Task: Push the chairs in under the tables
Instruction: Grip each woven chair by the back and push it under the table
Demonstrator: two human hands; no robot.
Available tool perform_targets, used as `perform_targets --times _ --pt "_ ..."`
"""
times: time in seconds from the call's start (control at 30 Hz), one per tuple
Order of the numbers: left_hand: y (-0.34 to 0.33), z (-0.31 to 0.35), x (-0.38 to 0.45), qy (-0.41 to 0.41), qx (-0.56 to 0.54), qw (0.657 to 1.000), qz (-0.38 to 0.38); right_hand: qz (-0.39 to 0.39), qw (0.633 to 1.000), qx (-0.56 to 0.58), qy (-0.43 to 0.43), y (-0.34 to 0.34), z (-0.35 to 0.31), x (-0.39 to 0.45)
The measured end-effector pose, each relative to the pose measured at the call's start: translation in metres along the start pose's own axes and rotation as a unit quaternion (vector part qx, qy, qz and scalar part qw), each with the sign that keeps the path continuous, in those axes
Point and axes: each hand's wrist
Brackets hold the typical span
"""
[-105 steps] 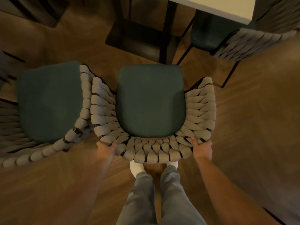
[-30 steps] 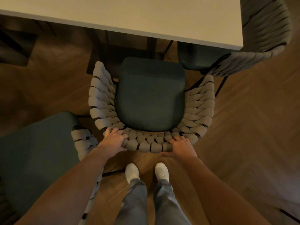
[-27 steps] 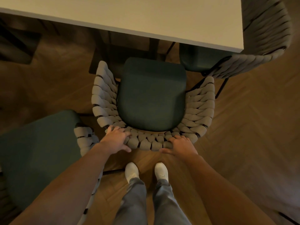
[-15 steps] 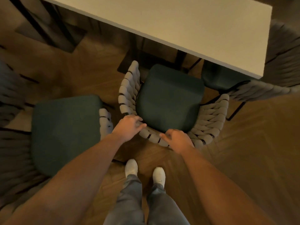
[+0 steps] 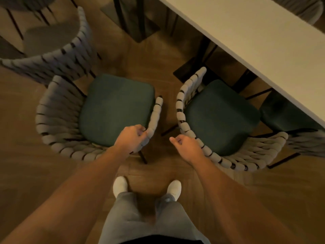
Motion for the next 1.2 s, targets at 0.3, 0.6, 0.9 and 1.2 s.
perform_targets --times 0.3,0.6,0.9,1.2 --pt "0.07 -0.124 -0.068 0.04 -0.016 0.998 0.039 -0.053 0.997 0.018 -0.049 -0.088 -0.086 -0.026" --pt "0.122 -0.224 -0.116 0.105 -0.002 0.994 0.04 -0.046 0.989 0.002 -0.14 -0.166 -0.152 -0.041" --pt "0.128 -0.261 -0.117 0.182 -0.006 0.981 0.072 -0.088 0.959 0.045 -0.267 -0.188 -0.159 -0.01" --pt "0.127 -0.306 -0.097 0.324 -0.063 0.925 0.189 -0.107 0.845 0.341 -0.397 -0.219 -0.153 0.029"
Point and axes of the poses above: each hand's wrist, its own x-axis towards the middle knuckle, its own y-axis out of the back of the hand, z = x × y, and after that the axes turned 15 degrees about -y, right-handed
